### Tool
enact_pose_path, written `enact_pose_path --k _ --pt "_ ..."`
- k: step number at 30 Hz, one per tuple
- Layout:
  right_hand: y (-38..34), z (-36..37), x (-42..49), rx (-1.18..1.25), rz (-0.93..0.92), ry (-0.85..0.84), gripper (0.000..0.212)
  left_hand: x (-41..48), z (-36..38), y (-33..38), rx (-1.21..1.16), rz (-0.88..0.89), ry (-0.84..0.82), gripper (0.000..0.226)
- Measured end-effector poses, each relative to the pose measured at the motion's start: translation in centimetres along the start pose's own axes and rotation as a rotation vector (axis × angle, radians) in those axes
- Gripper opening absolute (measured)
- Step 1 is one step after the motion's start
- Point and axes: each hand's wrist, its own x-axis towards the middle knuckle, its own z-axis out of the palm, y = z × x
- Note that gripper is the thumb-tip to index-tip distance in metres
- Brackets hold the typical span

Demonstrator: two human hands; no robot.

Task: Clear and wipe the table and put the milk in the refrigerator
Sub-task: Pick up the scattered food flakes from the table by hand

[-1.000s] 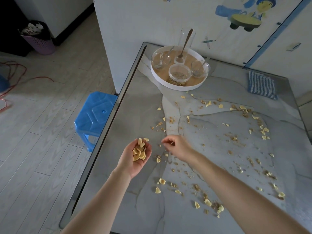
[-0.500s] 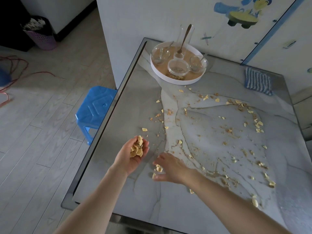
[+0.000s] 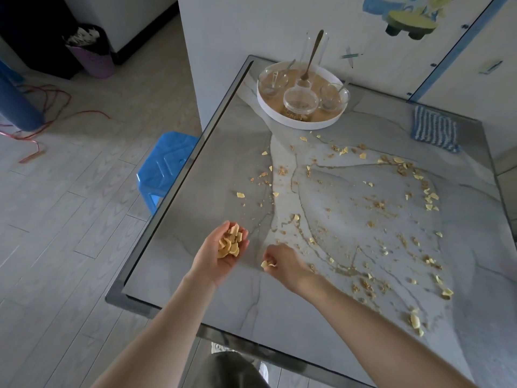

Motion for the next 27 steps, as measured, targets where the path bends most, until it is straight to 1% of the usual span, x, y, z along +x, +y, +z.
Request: enact_pose_path --k 1,4,6,8,10,12,14,16,17,18,19,21,23,25,27 --pt "0.3 -0.3 -0.2 0.041 0.004 0.033 0.005 -0.2 0.0 -0.3 -0.001 -0.005 0.018 0.019" --pt "0.7 -1.9 -0.7 0.268 0.026 0.158 0.007 -0.4 0.0 -1.3 -0.008 -0.044 0.056 0.020" --pt "0.0 -3.4 -1.3 0.392 0.008 0.209 0.009 -0.2 0.1 -2.1 -0.015 -0.069 0.039 0.021" --pt "-0.9 -4.5 -1.9 0.454 -0.047 0.224 0.006 -0.1 0.5 -3.1 -0.028 -0.087 0.014 0.024" --pt "-1.8 -5.0 -2.7 0.457 -0.095 0.184 0.006 -0.1 1.4 -4.3 -0.048 -0.107 -0.021 0.026" --pt "-2.0 -5.1 -3.4 0.430 -0.125 0.147 0.013 -0.5 2.6 -5.2 -0.052 -0.124 -0.054 0.030" --pt "-1.3 -5.5 -3.9 0.470 -0.125 0.204 0.016 -0.7 3.5 -5.9 -0.066 -0.141 -0.050 0.031" --pt "0.6 -6.1 -4.1 0.497 -0.059 0.321 0.017 -0.9 3.9 -6.1 -0.104 -0.155 -0.037 0.029" --pt "1.9 -6.3 -4.3 0.458 -0.009 0.364 0.016 -0.9 4.0 -6.1 -0.117 -0.159 -0.033 0.029" --pt "3.5 -6.1 -4.5 0.384 0.045 0.371 0.015 -0.9 3.9 -6.0 -0.126 -0.163 -0.027 0.029" --pt "4.9 -5.9 -4.7 0.298 0.100 0.333 0.018 -0.9 3.8 -5.9 -0.132 -0.162 -0.016 0.030" --pt "7.3 -4.8 -5.4 0.154 0.201 0.157 0.040 -0.8 3.5 -5.9 -0.118 -0.150 -0.004 0.030" --pt "8.6 -3.6 -6.0 0.052 0.230 0.005 0.061 -0.8 3.4 -6.0 -0.090 -0.136 -0.008 0.030" --pt "8.6 -2.7 -6.0 -0.030 0.177 -0.032 0.068 -0.7 3.3 -6.2 -0.064 -0.133 -0.005 0.029" --pt "8.5 -1.9 -6.0 -0.093 0.122 -0.019 0.069 -0.7 3.3 -6.6 -0.044 -0.137 0.000 0.028"
